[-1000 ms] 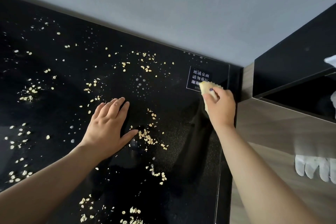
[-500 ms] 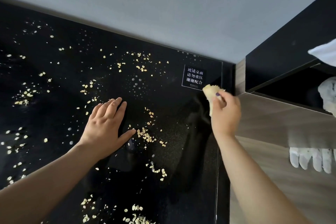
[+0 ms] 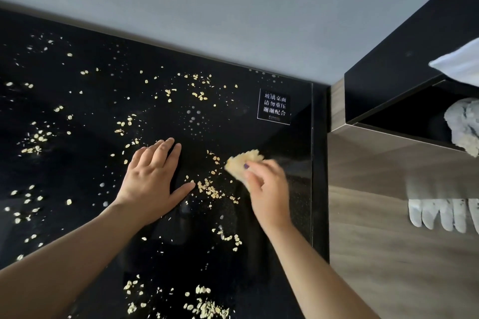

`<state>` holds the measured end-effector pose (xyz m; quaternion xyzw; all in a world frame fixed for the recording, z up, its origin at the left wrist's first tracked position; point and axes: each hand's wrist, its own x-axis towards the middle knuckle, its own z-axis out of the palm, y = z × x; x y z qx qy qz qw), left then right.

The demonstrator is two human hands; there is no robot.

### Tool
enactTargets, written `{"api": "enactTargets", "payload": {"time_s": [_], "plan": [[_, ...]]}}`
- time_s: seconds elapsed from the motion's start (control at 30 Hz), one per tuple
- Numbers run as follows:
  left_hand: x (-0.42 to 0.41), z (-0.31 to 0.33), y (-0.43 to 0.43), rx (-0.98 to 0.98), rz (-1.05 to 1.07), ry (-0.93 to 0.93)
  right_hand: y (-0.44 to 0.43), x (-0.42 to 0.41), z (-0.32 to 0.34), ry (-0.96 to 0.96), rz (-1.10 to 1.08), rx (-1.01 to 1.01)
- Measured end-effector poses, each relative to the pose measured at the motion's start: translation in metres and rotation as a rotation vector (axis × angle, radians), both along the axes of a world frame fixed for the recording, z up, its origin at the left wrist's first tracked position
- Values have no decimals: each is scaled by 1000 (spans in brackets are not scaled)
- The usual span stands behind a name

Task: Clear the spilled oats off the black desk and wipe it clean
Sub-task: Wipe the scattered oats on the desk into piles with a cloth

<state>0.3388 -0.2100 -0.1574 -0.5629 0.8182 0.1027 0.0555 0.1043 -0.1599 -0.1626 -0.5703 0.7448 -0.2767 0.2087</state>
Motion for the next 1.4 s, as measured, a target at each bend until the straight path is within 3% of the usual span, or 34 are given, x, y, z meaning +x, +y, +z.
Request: {"api": "enactTargets", "payload": {"time_s": [0.07,0.13,0.23,0.3,0.53,0.63,0.73,0.93,1.23,1.4], "plan": [[1,1,0,11,-7,-8,14,13,8,-93,-21,-18],[2,3,-1,16,-16,-17,18,10,15,-137,-211,-102],[3,4,0,26,-31,-26,16,-10,14,-93,-475,-135],[4,5,-1,31,-46,-40,18,-17,5,-48,-538,-75],[9,4,-2,24,-66,-16,36,49,-5,-13,-423,-83],[11,5,-5,34,-80,-22,38,73,1,-171,-327,-48],[12,7,-6,54,-78,-22,29,66,16,-330,-381,-49],[8,16,-6,98,-30,8,-31,-3,45,-278,-446,-108],[-19,33,-48,33,186,284,-173,-77,27,-133,-596,-109],[-25,27,-59,31,212,234,-208,-76,7,10,-597,23]]}}
